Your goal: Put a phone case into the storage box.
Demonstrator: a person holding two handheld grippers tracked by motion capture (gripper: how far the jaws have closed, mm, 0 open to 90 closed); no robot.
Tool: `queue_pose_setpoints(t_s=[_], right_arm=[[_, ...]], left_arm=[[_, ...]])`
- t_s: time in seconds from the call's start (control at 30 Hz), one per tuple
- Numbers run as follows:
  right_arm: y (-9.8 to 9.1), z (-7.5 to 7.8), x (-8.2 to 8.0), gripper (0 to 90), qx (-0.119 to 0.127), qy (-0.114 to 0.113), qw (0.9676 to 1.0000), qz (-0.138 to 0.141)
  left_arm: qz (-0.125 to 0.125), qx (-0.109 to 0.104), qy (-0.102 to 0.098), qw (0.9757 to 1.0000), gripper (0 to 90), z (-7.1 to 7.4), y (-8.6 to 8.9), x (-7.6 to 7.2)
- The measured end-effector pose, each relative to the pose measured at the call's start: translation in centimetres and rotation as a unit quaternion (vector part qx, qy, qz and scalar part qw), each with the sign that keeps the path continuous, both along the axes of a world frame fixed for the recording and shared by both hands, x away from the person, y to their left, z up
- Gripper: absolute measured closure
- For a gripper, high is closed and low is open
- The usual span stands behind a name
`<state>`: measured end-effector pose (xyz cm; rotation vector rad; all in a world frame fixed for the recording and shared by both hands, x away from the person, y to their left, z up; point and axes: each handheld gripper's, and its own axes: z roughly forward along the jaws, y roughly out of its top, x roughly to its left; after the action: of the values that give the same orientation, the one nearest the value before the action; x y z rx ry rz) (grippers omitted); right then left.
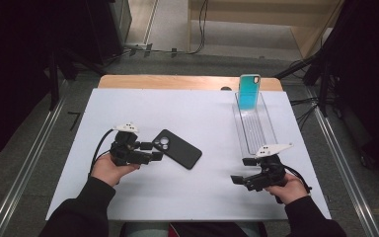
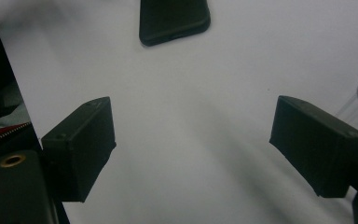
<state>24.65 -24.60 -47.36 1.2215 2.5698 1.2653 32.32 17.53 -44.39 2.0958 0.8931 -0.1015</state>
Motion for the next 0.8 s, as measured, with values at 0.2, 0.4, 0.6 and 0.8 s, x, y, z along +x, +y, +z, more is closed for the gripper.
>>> queue_pose_setpoints(t_s=[0.2,0.4,0.6,0.8], right_arm=[[0.1,-0.1,0.0,12.2,-0.005,-0.008,0.9999,0.007],[0.1,-0.2,0.0,12.2,-0.01,-0.007,0.9999,0.01],[0.1,-0.4,-0.1,12.2,-0.008,-0.01,0.9999,0.007],[0.3,-0.1,0.1,12.2,-0.011,-0.004,0.9998,0.018]], left_arm=[[-0.006,-0.01,-0.003,0.9999,32.9,-0.2,0.3,-2.0],[-0.009,-0.012,-0.009,0.9999,32.9,-0.8,1.0,-4.2],[-0.014,-0.015,-0.013,0.9997,33.0,-0.9,1.3,-5.2],[-0.018,-0.015,0.0,0.9997,32.9,-1.1,1.4,-4.9]])
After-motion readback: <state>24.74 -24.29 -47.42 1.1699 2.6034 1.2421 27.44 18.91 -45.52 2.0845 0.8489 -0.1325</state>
